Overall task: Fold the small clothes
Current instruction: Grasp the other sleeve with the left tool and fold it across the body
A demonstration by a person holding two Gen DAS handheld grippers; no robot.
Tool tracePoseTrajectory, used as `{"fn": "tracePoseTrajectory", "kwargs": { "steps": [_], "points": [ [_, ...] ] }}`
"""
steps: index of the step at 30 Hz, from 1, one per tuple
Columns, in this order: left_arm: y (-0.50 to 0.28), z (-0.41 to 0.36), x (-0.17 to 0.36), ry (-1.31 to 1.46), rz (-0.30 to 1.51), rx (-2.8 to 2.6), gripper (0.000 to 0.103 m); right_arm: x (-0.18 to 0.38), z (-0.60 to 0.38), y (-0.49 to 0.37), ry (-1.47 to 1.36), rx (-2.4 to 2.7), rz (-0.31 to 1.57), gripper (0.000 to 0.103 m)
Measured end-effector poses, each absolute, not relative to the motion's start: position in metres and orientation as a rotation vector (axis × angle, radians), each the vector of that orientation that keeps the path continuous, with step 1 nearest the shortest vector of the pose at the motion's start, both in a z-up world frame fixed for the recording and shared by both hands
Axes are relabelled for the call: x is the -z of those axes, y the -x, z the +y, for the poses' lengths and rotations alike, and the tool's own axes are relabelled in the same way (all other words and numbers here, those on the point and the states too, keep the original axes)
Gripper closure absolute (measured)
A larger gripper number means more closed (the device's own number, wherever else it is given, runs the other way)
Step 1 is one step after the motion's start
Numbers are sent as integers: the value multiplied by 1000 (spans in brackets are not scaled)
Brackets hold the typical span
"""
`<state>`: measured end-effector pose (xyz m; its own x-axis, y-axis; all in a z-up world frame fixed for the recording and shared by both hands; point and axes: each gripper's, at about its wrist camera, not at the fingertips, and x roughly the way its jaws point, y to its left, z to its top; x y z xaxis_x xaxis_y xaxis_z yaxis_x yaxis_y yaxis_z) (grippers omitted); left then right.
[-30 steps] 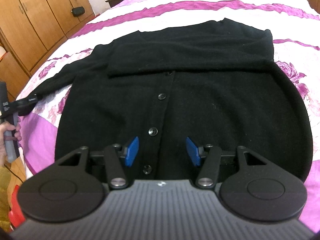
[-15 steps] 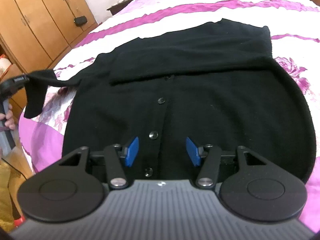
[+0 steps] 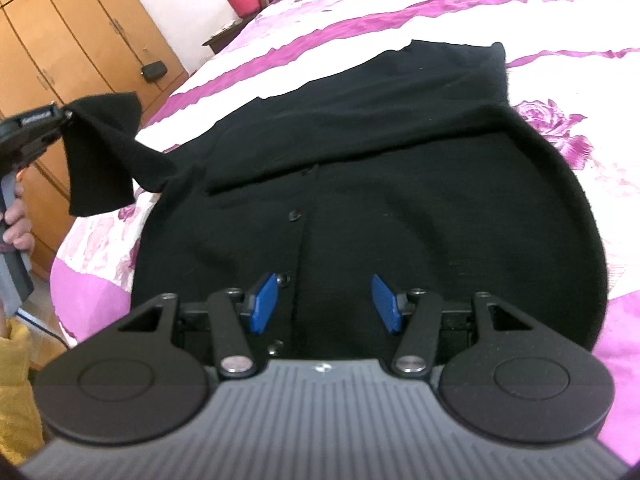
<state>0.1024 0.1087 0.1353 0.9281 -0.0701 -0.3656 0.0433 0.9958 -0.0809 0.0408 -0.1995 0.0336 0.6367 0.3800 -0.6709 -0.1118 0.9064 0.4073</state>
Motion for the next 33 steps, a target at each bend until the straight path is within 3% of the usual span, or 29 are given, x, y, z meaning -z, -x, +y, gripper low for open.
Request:
{"fn": "tracePoseTrajectory", "kwargs": {
  "steps": [14,25,27,32,33],
  "points": [
    [-148,-4,-56,1,615,215,93,-24,-229,-35,-352,-206,826,48],
    [-159,-9,-37,-7,701,192,91,-20,-233,-32,-356,-191,828,48],
    [-160,-7,-40,4,720,188,86,-21,-231,-33,-349,-191,828,48],
    [-154,-2,-44,-18,734,149,54,-22,-227,-32,-337,-193,828,48],
    [-152,-1,-46,-18,736,144,53,-22,-226,-32,-335,-193,829,48]
  ]
}}
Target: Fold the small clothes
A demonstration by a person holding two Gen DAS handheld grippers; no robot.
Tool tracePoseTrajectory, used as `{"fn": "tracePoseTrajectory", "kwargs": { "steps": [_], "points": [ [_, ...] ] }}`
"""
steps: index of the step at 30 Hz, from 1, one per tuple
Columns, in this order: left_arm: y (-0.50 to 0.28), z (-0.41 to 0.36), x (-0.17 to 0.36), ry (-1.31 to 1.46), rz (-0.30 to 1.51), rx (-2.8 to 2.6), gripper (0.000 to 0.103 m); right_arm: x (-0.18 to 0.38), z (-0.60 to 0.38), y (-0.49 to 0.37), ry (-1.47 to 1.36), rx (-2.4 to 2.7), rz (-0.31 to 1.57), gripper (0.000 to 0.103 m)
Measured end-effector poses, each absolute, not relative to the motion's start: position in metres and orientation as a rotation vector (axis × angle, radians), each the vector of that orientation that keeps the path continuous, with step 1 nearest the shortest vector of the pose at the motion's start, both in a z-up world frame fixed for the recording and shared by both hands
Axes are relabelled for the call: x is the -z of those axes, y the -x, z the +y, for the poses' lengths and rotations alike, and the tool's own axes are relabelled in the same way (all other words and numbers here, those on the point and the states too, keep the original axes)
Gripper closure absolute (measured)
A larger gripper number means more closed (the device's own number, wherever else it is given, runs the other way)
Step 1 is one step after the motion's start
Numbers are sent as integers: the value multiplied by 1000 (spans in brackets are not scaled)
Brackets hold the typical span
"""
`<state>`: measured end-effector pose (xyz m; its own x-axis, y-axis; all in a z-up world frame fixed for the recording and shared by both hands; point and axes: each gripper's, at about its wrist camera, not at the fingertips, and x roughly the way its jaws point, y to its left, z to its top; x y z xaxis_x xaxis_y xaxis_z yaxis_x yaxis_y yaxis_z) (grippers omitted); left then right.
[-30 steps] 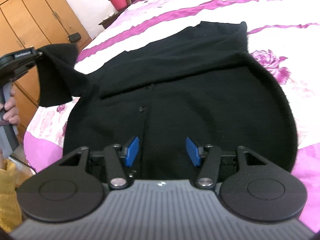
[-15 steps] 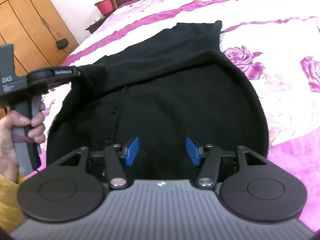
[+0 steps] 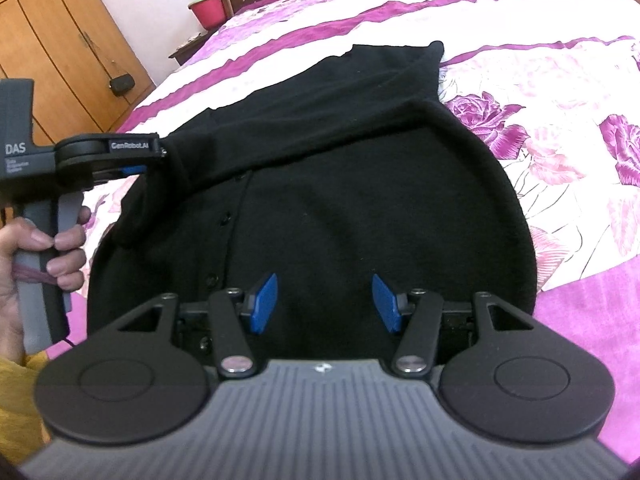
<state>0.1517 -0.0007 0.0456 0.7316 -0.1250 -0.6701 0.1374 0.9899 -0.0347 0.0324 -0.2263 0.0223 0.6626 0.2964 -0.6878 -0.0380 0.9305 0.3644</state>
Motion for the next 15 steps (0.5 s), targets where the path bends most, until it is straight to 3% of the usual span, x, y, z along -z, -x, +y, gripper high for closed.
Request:
{"fn": "tracePoseTrajectory", "kwargs": {
  "steps": [15],
  "points": [
    [-114,28,-61,-5,766,116,46,-36,-198,-34,-257,-233,810,48]
  ]
}}
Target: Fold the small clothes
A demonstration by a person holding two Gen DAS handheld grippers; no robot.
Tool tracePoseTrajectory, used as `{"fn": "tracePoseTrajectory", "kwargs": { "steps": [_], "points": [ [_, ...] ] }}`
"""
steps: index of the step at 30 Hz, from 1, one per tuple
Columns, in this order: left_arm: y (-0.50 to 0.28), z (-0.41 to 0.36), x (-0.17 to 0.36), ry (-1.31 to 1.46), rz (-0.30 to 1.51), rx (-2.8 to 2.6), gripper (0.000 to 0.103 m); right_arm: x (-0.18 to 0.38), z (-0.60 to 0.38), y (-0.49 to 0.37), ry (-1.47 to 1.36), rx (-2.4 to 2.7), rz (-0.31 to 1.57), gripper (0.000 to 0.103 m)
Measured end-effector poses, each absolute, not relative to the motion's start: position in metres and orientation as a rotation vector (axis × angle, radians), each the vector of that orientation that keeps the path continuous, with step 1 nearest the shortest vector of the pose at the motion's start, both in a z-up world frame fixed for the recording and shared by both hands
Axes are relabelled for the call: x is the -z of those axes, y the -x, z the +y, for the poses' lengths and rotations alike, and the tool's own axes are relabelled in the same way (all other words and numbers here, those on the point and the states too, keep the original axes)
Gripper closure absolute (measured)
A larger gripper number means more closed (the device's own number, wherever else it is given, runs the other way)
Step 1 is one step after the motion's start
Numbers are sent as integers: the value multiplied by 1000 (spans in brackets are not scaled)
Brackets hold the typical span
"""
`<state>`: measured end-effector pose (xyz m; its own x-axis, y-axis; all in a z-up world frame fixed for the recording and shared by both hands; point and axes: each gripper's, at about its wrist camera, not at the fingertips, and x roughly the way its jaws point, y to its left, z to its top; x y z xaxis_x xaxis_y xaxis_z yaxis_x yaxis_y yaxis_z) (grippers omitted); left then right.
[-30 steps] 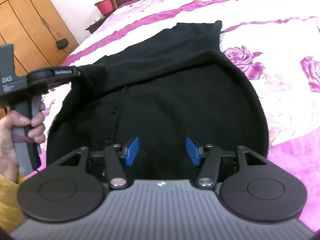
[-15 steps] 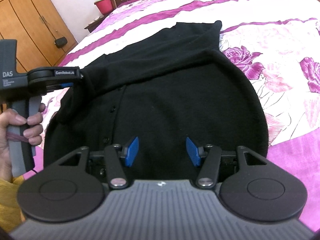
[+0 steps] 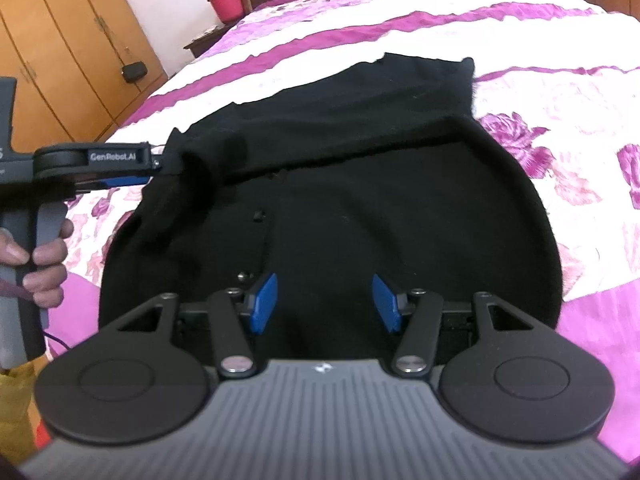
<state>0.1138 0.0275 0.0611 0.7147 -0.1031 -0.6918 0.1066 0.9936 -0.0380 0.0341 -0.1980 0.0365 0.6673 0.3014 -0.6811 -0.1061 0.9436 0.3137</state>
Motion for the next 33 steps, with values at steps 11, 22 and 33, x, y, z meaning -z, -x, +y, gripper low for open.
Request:
{"fn": "tracePoseTrajectory", "kwargs": {
  "steps": [11,22,33],
  "points": [
    [-87,73,-64,46,781,27,46,-57,-151,-45,-177,-343,787,48],
    [-52,127,-27,78,820,-111,45,-61,-75,-81,-57,-456,783,48],
    [-46,130,-3,89,827,-103,40,-51,-23,-125,-35,-553,839,48]
  ]
}}
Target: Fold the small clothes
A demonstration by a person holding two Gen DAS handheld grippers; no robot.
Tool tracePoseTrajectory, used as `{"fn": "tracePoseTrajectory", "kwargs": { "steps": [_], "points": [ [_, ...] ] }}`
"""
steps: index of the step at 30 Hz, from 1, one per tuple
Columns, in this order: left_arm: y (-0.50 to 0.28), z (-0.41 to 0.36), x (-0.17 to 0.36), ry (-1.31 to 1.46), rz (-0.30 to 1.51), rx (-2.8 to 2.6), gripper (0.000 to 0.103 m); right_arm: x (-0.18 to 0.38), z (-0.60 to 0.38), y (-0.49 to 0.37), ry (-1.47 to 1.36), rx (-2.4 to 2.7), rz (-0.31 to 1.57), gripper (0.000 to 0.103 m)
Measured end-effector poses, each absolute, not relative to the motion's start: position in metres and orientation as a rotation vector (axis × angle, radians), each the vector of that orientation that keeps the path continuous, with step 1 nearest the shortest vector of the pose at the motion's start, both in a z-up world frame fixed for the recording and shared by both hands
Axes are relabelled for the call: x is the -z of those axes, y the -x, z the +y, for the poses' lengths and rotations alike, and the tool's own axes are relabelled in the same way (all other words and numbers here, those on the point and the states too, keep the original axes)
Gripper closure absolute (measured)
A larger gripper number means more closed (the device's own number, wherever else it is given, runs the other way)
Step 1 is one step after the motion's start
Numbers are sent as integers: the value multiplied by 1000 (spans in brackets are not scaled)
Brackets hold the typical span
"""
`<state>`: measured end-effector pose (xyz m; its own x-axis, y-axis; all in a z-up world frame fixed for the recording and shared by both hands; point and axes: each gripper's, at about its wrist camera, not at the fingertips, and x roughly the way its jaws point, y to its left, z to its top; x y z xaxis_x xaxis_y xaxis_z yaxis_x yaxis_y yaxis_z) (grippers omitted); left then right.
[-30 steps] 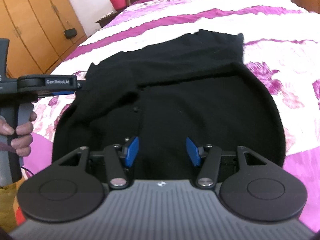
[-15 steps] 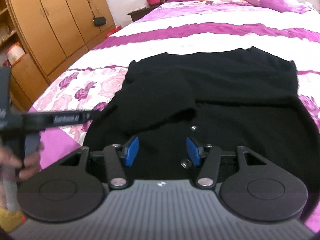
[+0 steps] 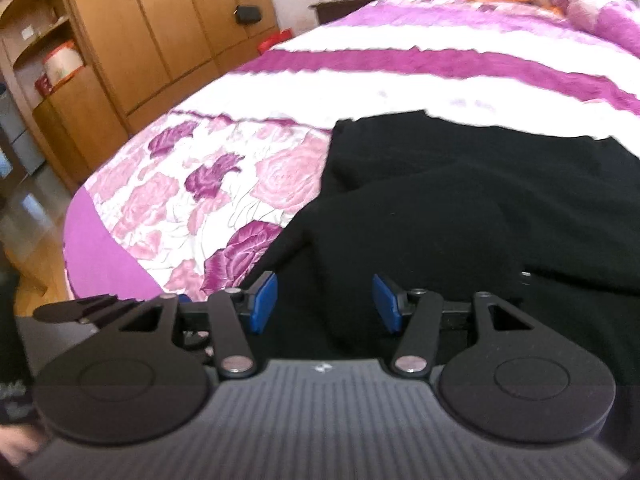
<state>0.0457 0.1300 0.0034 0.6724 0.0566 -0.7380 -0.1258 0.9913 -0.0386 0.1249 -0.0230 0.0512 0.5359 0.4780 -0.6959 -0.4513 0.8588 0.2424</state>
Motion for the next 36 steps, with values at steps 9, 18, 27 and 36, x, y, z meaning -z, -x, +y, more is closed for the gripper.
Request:
{"fn": "tracePoseTrajectory", "kwargs": {
  "steps": [9,18,27,36],
  "points": [
    [-45,127,2,74,817,-102,36,-23,-8,-145,35,-519,903,48],
    [-48,130,5,91,817,-104,35,-15,-7,-143,84,-447,861,75],
    [-50,128,1,95,821,-117,35,-46,-47,-138,-90,-450,799,90],
    [-50,124,-6,81,811,-130,35,-93,-131,-138,-225,-341,664,91]
  ]
}}
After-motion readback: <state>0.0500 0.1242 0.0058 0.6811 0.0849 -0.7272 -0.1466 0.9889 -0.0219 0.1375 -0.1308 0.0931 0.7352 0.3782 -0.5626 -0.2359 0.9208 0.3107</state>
